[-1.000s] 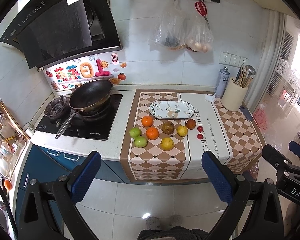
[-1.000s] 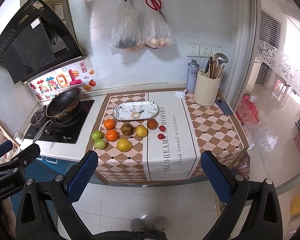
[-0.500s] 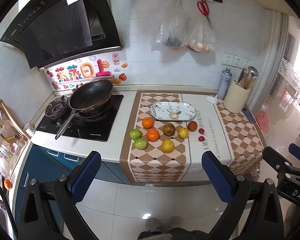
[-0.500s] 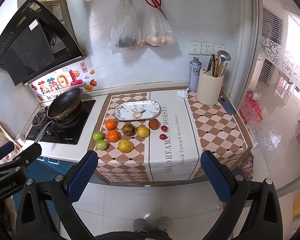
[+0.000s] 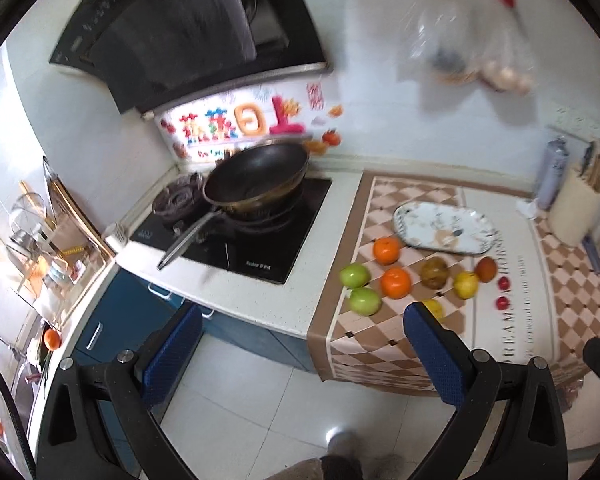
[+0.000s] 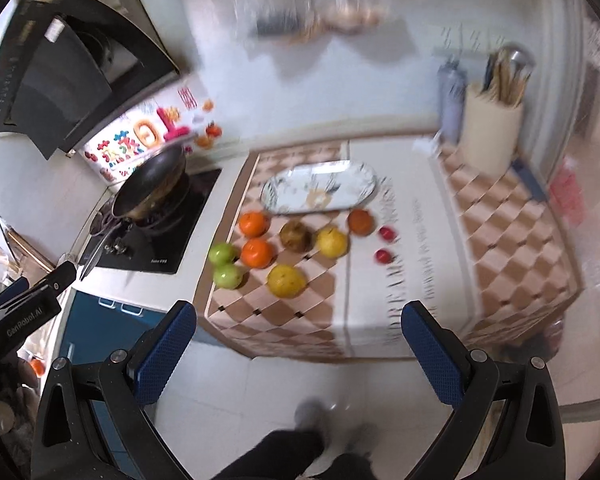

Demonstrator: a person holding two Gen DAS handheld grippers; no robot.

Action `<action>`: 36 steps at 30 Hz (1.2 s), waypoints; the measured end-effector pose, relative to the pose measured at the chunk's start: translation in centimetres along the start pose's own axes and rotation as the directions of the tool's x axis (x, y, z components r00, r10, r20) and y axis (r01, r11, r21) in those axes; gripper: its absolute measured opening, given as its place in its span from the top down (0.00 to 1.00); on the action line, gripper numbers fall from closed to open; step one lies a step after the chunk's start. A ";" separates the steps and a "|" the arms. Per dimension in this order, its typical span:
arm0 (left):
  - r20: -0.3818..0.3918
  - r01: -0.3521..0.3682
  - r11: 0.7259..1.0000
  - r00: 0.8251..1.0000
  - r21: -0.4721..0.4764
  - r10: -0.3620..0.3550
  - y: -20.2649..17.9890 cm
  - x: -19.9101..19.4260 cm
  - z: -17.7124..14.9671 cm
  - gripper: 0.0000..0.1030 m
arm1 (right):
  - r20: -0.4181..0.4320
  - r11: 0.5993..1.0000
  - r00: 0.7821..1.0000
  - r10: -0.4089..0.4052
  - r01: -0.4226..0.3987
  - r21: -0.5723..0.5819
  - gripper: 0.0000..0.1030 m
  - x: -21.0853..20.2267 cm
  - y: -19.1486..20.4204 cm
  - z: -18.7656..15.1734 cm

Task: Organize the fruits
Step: 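Grasp a green apple with the left tool while the right tool grasps a yellow lemon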

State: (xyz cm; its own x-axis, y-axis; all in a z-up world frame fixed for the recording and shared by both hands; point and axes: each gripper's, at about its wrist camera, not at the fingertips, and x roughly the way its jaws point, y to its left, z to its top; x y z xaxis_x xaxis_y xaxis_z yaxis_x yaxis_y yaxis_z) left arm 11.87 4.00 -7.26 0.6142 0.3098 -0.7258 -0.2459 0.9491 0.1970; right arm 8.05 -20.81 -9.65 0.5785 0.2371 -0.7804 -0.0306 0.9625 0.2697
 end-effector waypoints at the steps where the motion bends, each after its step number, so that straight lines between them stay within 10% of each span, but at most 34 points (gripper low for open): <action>1: -0.018 -0.006 1.000 1.000 0.001 0.006 0.0 1.1 0.3 0.00 | -0.015 1.000 1.000 0.010 -0.010 0.004 0.00 1.8 0.1 0.3; 9: -0.211 0.052 0.994 0.977 0.096 -0.031 -0.5 14.4 3.9 0.00 | -0.239 0.996 0.971 0.006 0.015 0.084 0.03 19.0 1.1 1.5; 24: -0.684 0.407 0.904 0.697 0.132 -0.214 -7.4 38.5 5.2 0.20 | -0.474 0.954 0.880 0.002 0.141 0.266 0.06 34.4 1.2 0.7; 36: -0.758 0.483 0.862 0.618 0.157 -0.208 -9.9 41.8 3.4 0.27 | -0.551 0.932 0.833 0.045 0.163 0.323 0.06 38.7 0.9 0.7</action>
State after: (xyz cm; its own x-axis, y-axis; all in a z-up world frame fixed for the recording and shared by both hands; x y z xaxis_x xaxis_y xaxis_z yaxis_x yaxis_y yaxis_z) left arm 42.53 7.72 -37.32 -0.1372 -0.0496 -0.9893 0.2025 0.9763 -0.0770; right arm 30.97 -10.91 -39.20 0.0316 0.3141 -0.9489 0.3286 0.8933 0.3066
